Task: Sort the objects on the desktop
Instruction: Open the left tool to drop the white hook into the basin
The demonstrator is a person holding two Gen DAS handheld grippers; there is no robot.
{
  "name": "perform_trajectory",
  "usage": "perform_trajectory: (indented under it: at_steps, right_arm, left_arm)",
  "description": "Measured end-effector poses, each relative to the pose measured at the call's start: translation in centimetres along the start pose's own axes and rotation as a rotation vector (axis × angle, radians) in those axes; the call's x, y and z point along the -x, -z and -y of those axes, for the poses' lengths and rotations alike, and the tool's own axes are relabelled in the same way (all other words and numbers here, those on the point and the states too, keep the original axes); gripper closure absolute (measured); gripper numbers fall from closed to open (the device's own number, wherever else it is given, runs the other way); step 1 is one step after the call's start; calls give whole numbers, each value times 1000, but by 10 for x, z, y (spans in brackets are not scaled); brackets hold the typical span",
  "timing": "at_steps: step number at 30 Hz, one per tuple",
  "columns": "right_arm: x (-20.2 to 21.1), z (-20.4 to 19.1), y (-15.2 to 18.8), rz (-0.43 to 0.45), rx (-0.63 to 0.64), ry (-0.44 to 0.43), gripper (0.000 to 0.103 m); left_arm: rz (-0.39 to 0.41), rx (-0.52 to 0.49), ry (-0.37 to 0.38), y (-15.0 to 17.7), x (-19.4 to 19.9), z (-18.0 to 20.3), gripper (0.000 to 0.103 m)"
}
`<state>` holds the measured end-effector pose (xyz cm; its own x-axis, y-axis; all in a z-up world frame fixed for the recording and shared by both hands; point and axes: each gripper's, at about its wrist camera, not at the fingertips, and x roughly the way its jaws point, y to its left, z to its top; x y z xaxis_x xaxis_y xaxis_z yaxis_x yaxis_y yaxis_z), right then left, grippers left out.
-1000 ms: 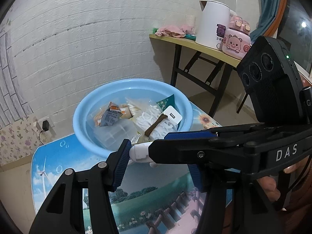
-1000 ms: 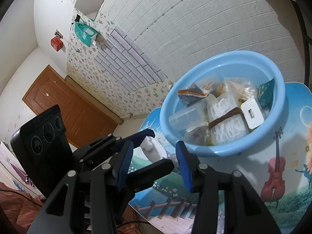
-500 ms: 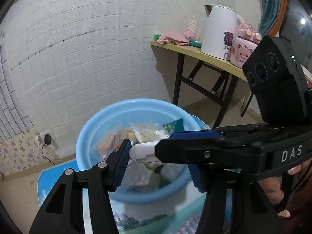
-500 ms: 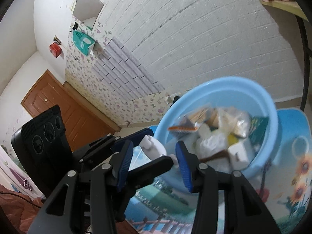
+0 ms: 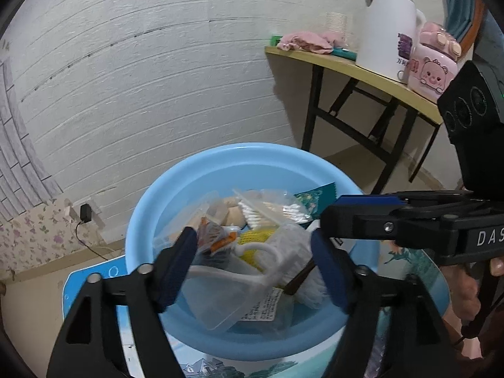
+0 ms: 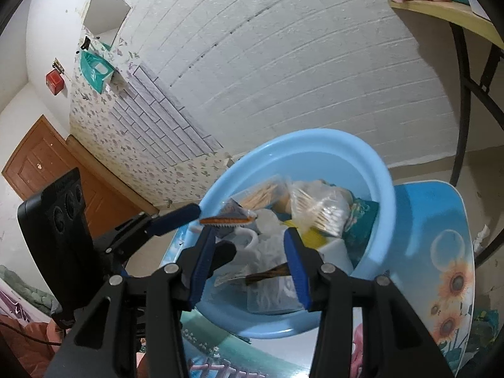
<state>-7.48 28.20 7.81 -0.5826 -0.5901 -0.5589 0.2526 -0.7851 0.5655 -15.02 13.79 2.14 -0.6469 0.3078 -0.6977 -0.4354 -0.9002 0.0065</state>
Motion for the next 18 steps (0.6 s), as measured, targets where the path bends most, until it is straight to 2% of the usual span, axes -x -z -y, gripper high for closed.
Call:
perform_trajectory:
  at_steps: [7, 11, 13, 18]
  right_arm:
    - [2, -7, 6, 5, 52, 75, 58]
    - [1, -20, 10, 6, 103, 137, 56]
    - [3, -26, 13, 16, 132, 168, 47]
    - [8, -41, 22, 38, 204, 237, 46]
  left_arm:
    - [1, 51, -52, 6, 9, -16, 7]
    - [-7, 83, -86, 10, 16, -23, 4]
    - [-12, 97, -106, 12, 19, -27, 1]
    - [-11, 135, -138, 19, 28, -37, 0]
